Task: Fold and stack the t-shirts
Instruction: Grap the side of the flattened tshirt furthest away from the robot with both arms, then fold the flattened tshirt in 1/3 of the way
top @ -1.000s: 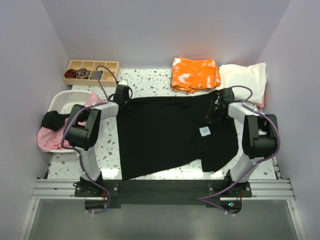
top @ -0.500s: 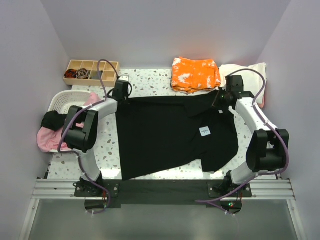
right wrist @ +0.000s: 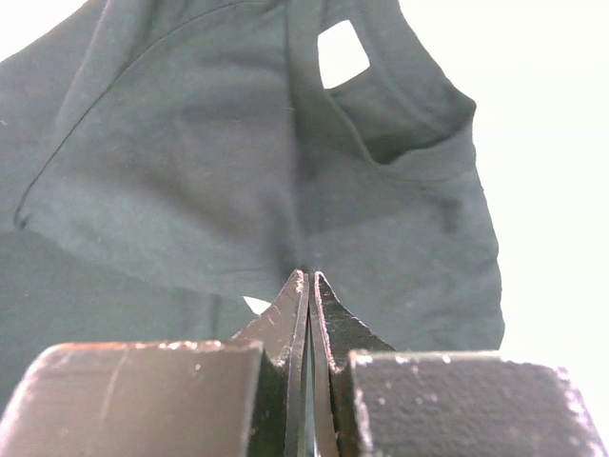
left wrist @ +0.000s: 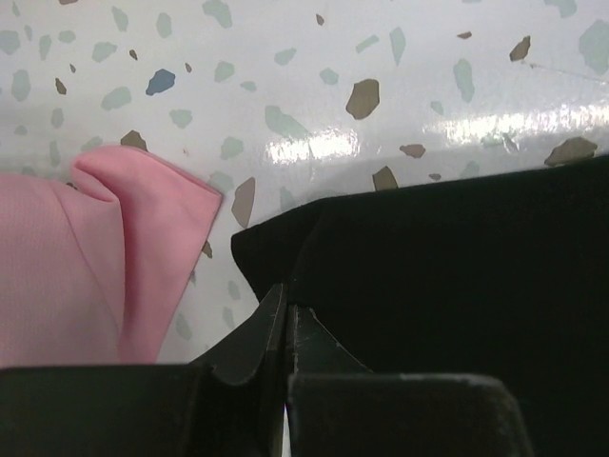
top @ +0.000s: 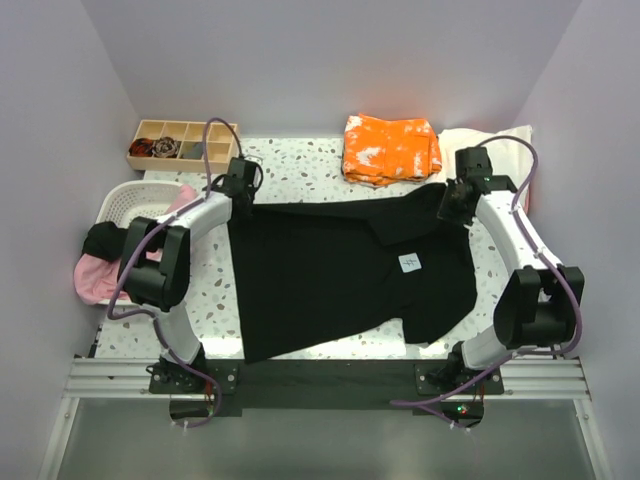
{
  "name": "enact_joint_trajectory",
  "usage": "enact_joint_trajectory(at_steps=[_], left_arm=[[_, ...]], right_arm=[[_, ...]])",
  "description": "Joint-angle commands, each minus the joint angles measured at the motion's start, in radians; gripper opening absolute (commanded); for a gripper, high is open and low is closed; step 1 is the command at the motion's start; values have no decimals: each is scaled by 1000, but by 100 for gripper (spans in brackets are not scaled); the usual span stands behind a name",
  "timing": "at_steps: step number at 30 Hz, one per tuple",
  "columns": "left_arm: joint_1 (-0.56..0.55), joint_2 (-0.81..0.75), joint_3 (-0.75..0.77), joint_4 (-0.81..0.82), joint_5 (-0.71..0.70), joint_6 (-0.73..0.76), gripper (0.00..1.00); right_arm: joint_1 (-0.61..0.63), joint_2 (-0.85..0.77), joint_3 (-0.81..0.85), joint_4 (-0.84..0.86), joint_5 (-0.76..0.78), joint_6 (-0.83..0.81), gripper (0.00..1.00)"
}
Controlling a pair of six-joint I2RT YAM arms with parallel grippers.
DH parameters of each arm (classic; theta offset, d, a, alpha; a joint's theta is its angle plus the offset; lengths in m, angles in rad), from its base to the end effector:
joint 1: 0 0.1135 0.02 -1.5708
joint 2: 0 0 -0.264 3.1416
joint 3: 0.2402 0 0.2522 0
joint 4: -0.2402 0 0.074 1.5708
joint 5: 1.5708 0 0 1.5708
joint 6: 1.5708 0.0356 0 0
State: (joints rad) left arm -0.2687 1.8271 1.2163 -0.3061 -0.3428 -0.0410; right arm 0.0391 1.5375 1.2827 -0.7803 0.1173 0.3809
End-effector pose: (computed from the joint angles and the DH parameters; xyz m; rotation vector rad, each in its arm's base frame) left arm 0.3767 -0.0913 0.1922 0.1344 2.4322 0.2887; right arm 0.3191 0.0083 0.2796 0.4824 2.5492 -0.0006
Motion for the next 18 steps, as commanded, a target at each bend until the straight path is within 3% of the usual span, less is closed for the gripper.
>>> enact_joint_trajectory(at_steps=[1,11,13,14,17,18], left_arm=[[-1,-46,40,-113,59,76,0],[-49,3,17,-201,185,69,1],[-66,30,22,-224,168,69,6],[-70,40,23,-244,119,61,7],[-72,49,23,-292,78,49,12],[-72,34,20,-303,76,49,13]], right_arm=[[1,-69,56,-63,111,-13,0],[1,-123,-37,-113,153,7,0],[1,-116,-63,-103,136,9,0],[1,-108,-65,-109,131,9,8],[1,-106,-66,-97,151,15,13],[1,-108,-60,-94,165,13,23]])
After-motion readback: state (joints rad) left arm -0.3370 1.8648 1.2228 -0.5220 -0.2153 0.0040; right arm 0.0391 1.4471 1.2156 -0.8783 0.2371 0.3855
